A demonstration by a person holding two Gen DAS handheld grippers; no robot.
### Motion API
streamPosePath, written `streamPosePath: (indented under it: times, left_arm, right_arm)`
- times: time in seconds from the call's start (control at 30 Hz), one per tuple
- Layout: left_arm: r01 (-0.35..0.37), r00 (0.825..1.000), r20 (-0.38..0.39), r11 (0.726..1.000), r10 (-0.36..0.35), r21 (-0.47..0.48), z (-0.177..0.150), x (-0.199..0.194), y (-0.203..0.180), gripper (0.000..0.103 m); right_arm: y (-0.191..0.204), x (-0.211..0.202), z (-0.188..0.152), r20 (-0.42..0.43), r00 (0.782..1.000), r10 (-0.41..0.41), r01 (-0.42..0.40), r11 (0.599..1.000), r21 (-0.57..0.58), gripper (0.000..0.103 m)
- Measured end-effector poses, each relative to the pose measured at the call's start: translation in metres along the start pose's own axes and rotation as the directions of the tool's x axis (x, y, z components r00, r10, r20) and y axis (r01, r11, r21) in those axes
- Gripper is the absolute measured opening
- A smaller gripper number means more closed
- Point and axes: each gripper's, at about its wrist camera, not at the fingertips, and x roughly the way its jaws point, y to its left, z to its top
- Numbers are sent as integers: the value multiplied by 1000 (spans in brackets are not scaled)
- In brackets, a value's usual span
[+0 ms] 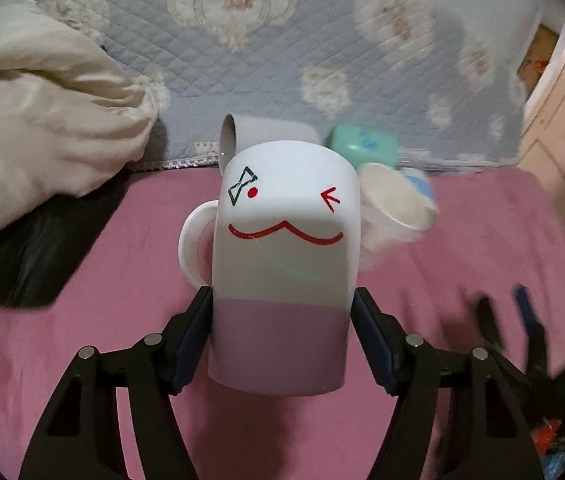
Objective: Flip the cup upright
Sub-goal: 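Close the left gripper around the face mug's body, then rotate the mug pink base down, set it on the bed, open left gripper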
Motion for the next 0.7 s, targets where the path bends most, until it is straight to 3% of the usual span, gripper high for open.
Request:
streamPosePath:
  times: [0.17, 0.3, 0.5, 0.6, 0.7]
  left_arm:
    - [27, 999, -33, 995, -30, -93, -57, -24, 0, 67]
    - [-59, 998, -12, 995, 58, -80, -88, -14, 3, 67]
    - [-44, 999, 2, 990, 45, -132, -96, 5, 11, 68]
    - [-85, 996, 24, 986, 90, -145, -96, 3, 10, 68]
    - [-80, 996, 21, 984, 85, -161, -95, 5, 14, 70]
  right_arm:
    - [3, -7, 1, 30, 1000, -3, 3, 1000, -13, 103]
    - [3, -12, 1, 46, 999, 13, -13, 1000, -6, 103]
    - [11, -18, 0, 69, 997, 33, -30, 999, -35, 103]
    - [13, -14, 0, 53, 998, 35, -33, 999, -39, 103]
    - [11, -11, 0, 42, 998, 41, -40, 999, -30, 103]
